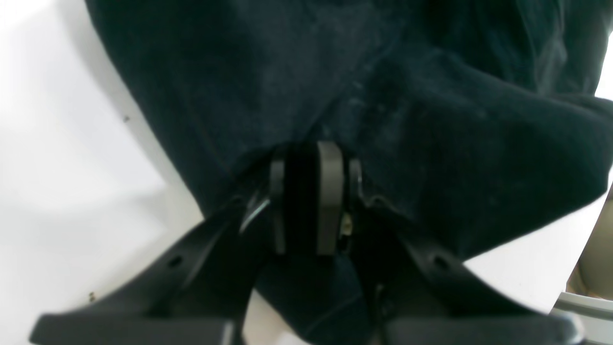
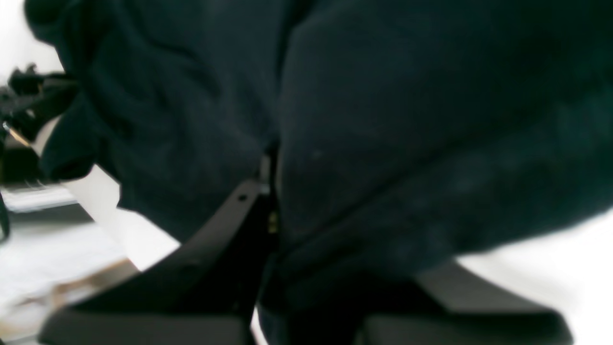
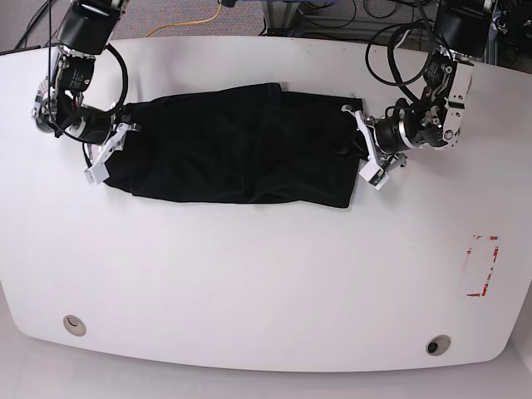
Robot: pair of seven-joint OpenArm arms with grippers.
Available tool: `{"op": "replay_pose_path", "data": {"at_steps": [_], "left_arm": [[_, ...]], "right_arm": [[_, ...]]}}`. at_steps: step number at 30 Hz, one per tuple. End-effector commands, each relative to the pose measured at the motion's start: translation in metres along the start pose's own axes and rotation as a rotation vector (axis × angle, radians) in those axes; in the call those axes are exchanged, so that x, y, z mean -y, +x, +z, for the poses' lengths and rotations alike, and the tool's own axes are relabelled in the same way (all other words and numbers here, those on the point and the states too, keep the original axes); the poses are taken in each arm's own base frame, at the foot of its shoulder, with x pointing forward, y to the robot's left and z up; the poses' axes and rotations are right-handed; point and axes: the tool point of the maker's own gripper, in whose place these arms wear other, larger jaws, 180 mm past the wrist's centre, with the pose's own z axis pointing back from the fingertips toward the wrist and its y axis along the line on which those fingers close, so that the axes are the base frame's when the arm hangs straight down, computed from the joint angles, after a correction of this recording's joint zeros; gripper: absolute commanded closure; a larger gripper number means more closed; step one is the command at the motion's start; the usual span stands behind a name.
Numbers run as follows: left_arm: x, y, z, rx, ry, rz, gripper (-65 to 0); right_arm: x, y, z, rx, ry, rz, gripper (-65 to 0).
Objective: Layout the t-shirt on the table in an organized manner, then fold the t-shirt properly
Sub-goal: 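Fold the shirt end held by the right gripper toward the left gripper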
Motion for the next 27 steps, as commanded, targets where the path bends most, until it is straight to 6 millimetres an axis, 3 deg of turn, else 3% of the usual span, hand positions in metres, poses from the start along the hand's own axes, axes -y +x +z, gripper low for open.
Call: {"op": "replay_pose_path", "data": {"at_steps": [1,5,14,18,27], "left_arm": [[-0.015,-0.051,0.005,-0.229,0.079,-0.03,-7.2],[-0.015,-0.052,0.005,-0.237,0.081,-0.03,-7.2],[-0.015,-0.053,0.006,-0.241,0.081,-0.03,-7.2],[-0.015,-0.053,0.005,-0.241,0.08,-0.029,-7.2],[-0.013,-0.055,0.005,-0.244,0.077,-0.025,-7.2]], "right_arm": [[-0.021,0.044,0.017,0.094,-0.007,0.151,0.0],[-0.04,0.055,0.024,0.116,-0.012,0.239,0.0],[-0.099,0.065,0.01,0.101,0.049,0.31,0.0],[-0.13,0.056,-0.009,0.069,0.117,0.298,0.0],[-0.174,0.051,-0.037,0.041,0.231,0.267,0.0]]}}
